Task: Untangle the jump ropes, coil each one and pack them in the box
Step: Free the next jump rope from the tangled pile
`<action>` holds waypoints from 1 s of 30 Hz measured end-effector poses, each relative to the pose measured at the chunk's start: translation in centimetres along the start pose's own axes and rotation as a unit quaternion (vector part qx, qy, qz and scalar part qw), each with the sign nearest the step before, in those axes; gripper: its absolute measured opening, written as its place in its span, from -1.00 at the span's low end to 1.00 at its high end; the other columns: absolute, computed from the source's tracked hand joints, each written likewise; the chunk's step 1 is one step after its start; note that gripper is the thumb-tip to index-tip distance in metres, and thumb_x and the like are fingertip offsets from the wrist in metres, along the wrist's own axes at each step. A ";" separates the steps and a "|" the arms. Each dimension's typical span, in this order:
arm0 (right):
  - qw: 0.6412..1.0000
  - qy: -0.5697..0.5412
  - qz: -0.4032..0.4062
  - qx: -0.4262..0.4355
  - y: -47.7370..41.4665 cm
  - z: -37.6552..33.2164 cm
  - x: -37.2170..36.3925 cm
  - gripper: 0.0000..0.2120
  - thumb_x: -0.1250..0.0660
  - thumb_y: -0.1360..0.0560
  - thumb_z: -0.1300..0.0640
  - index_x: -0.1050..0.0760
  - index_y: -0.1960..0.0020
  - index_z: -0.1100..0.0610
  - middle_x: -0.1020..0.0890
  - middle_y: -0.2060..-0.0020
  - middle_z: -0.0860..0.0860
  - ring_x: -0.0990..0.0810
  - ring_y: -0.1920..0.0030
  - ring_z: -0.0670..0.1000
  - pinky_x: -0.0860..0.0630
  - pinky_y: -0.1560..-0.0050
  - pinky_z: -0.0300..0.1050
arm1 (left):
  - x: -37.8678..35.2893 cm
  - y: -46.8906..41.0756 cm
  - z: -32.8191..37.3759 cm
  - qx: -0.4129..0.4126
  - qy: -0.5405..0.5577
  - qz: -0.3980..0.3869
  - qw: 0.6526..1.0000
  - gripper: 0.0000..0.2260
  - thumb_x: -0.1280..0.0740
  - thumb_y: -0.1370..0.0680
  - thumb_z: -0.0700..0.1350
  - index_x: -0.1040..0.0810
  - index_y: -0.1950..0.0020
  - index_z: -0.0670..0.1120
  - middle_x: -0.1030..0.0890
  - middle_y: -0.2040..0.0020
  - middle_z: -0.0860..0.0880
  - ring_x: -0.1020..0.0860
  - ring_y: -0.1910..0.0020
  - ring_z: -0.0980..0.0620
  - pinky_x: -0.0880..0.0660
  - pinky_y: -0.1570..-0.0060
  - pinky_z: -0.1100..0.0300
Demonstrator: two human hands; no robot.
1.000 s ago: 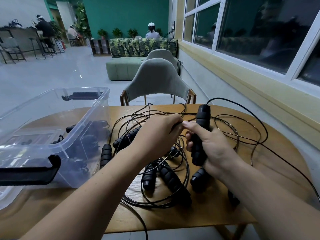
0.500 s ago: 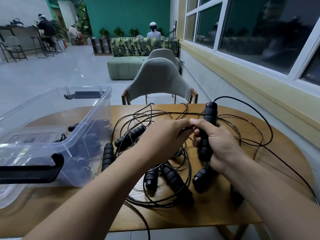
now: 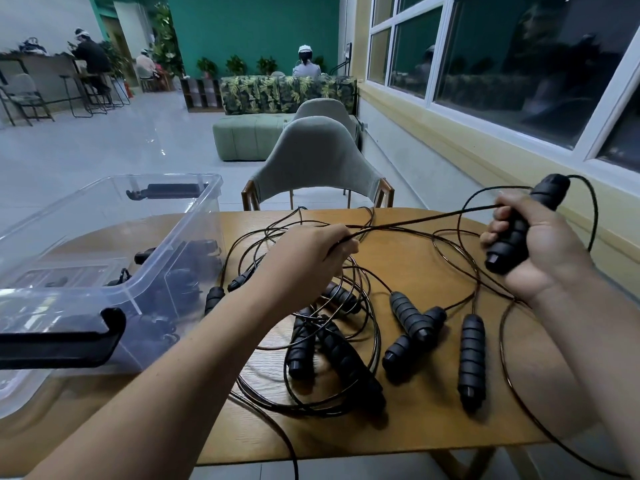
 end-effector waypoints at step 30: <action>0.989 0.092 -0.113 -0.015 6.8 6.6 -6.7 -0.84 -0.54 -0.52 0.23 -0.55 0.05 0.13 -0.59 0.31 0.03 -0.51 0.33 -0.02 -0.44 0.29 -0.16 | -1.8 0.2 1.5 -0.049 0.011 -0.012 0.999 -0.81 -0.27 -0.71 0.03 -0.46 0.10 0.08 -0.50 0.34 0.11 -0.46 0.33 0.11 -0.43 0.30 0.08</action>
Point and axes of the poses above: each hand's wrist, its own y-axis away from the middle knuckle, its own x-axis out of the back of the hand, z = x × y, the point moved 1 cm from there along -y, towards the middle knuckle
